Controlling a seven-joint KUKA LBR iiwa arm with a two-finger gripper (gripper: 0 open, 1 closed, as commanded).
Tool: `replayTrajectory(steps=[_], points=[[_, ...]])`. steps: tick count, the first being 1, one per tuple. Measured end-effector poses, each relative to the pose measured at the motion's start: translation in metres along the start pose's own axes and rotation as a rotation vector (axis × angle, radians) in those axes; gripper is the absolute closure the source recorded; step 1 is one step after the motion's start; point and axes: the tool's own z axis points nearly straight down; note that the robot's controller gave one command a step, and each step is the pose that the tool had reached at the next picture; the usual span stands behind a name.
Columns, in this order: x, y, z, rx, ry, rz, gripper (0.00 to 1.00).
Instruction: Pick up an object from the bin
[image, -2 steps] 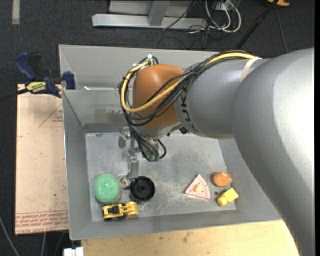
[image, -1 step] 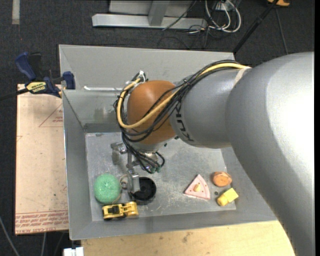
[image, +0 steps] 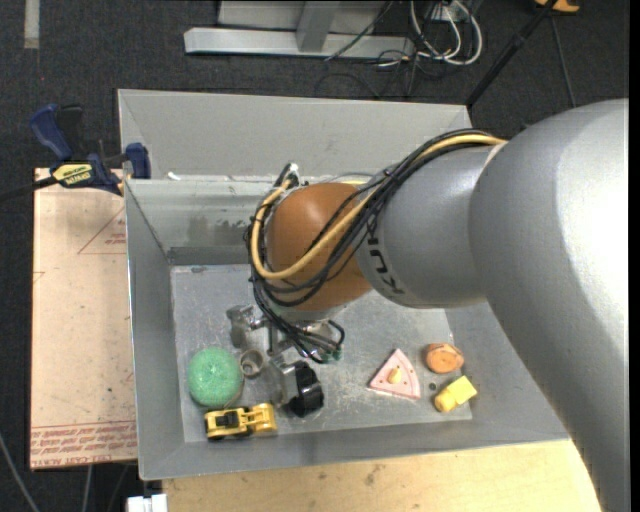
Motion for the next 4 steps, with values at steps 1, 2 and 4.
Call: replayTrajectory(steps=[1, 2, 4], points=[[0.009, -0.017, 0.003, -0.001, 0.001, -0.034, 0.0], [0.006, 0.004, 0.003, 0.003, 0.001, 0.013, 0.0], [0.012, 0.048, 0.004, 0.001, 0.001, -0.233, 0.0]])
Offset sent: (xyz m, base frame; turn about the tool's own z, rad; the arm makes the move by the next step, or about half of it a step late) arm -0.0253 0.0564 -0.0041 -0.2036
